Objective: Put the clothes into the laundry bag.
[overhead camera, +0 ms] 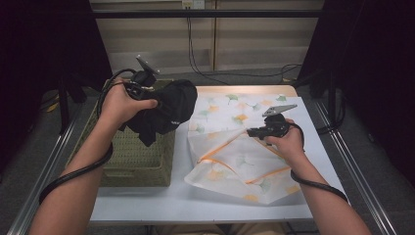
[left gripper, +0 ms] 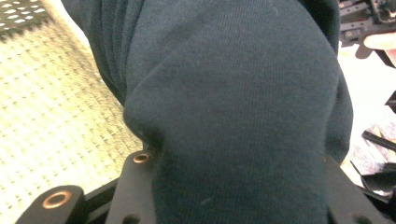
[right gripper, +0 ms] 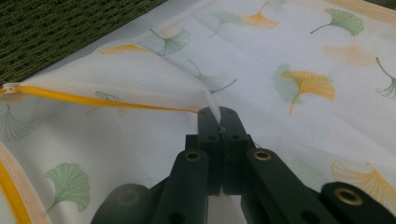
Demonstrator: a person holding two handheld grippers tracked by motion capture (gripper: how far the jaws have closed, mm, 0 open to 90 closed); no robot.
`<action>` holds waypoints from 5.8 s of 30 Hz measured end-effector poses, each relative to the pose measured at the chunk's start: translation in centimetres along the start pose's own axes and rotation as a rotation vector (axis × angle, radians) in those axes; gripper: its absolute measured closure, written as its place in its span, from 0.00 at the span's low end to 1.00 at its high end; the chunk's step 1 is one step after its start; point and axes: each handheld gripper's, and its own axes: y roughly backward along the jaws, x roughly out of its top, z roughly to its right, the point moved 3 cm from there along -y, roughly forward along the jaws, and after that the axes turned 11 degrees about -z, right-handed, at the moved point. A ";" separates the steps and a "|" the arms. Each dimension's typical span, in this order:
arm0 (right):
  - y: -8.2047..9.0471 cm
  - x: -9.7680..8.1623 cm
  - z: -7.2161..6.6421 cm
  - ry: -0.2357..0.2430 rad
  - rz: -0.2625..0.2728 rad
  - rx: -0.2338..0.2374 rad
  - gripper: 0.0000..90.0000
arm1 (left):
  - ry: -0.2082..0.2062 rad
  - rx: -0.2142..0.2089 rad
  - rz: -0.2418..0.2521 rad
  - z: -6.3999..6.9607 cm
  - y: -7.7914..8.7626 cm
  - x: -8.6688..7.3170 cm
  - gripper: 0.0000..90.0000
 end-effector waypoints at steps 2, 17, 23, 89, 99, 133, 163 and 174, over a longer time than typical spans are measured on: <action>0.0 0.0 0.0 0.004 0.000 0.001 1.00 | -0.010 0.003 -0.006 0.4 -0.3 0.1 0.65; -0.1 0.1 -0.2 0.008 0.001 0.007 1.00 | -0.087 -0.025 -0.029 2.8 -1.6 0.5 0.65; -0.1 0.1 -0.1 0.010 0.001 0.006 1.00 | -0.121 -0.039 -0.049 3.9 -2.2 0.6 0.65; 0.4 0.4 -0.1 0.011 0.009 -0.002 1.00 | -0.314 -0.142 -0.106 10.5 -8.3 0.8 0.65; 0.4 0.6 -0.1 0.018 0.010 0.000 1.00 | -0.329 -0.151 -0.107 11.3 -9.6 0.8 0.65; 0.8 1.0 -0.2 0.025 0.019 -0.005 1.00 | -0.352 -0.178 -0.121 12.7 -12.8 0.5 0.65; 1.1 1.3 -0.4 0.028 0.024 -0.005 1.00 | -0.372 -0.165 -0.156 13.6 -14.8 0.4 0.64; 1.4 1.4 -0.4 0.033 0.026 -0.005 1.00 | -0.379 -0.159 -0.172 13.5 -15.6 0.3 0.64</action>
